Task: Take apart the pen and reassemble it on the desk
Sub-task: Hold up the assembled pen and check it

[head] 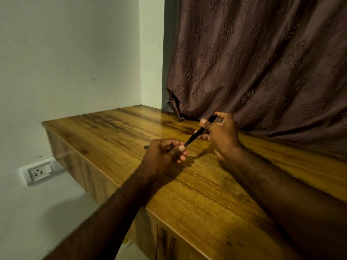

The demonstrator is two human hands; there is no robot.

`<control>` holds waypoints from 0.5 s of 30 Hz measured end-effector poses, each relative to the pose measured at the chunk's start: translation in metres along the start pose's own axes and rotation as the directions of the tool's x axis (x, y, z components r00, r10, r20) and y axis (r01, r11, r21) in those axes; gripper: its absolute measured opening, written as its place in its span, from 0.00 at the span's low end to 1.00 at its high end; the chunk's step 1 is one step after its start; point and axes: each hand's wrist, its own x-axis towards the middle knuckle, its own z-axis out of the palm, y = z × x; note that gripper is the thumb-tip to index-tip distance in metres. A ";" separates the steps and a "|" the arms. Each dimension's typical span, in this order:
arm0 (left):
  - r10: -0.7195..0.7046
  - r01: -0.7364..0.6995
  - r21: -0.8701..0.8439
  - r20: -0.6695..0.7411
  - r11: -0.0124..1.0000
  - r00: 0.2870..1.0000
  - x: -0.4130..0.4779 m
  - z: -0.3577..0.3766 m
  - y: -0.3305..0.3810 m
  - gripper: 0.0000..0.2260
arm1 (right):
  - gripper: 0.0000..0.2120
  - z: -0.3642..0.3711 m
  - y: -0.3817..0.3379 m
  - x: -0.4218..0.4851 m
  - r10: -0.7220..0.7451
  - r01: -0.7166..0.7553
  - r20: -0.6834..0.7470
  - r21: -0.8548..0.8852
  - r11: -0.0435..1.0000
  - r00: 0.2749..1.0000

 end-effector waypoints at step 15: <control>-0.053 0.054 0.019 -0.053 0.998 0.997 -0.002 0.000 0.003 0.05 | 0.30 -0.001 0.009 -0.002 0.056 -0.056 0.016 0.002 0.998 0.998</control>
